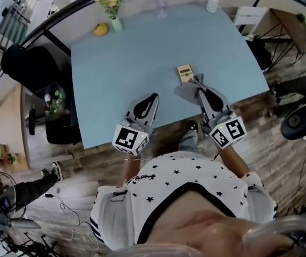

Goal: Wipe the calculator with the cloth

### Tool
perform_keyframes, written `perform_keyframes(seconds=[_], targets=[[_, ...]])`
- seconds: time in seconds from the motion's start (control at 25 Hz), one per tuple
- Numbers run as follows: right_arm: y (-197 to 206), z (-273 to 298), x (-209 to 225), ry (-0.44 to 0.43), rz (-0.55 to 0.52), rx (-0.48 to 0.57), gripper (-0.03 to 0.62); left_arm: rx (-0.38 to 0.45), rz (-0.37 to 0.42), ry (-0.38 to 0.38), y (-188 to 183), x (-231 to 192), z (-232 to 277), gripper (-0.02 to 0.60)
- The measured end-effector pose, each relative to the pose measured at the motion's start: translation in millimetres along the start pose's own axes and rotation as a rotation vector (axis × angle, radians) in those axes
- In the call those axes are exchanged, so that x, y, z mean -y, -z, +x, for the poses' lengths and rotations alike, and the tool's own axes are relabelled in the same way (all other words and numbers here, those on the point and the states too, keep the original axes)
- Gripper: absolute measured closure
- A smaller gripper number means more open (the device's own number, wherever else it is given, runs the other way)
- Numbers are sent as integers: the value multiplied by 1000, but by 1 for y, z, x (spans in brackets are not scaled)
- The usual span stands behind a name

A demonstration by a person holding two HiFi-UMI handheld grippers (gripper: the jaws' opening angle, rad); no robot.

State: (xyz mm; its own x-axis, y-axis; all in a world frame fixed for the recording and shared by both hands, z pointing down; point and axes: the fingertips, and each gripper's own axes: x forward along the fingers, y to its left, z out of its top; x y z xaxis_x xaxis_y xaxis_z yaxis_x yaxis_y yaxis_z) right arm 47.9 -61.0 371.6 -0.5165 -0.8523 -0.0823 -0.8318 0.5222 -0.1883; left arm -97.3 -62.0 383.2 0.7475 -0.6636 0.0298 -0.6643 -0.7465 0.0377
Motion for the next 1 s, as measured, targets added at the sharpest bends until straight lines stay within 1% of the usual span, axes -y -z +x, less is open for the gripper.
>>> perform_keyframes(seconds=[0.16, 0.32, 0.68, 1.0], targets=[[-1, 22, 22, -74, 22, -22, 562, -3, -16, -95, 3, -12, 16, 551], [-6, 34, 42, -129, 28, -24, 562, -4, -16, -153, 1, -14, 33, 551], [-6, 57, 78, -190, 69, -31, 562, -26, -4, -239, -1, -20, 59, 551], [-11, 65, 94, -234, 79, -22, 562, -27, 13, -288, -7, -18, 70, 551]])
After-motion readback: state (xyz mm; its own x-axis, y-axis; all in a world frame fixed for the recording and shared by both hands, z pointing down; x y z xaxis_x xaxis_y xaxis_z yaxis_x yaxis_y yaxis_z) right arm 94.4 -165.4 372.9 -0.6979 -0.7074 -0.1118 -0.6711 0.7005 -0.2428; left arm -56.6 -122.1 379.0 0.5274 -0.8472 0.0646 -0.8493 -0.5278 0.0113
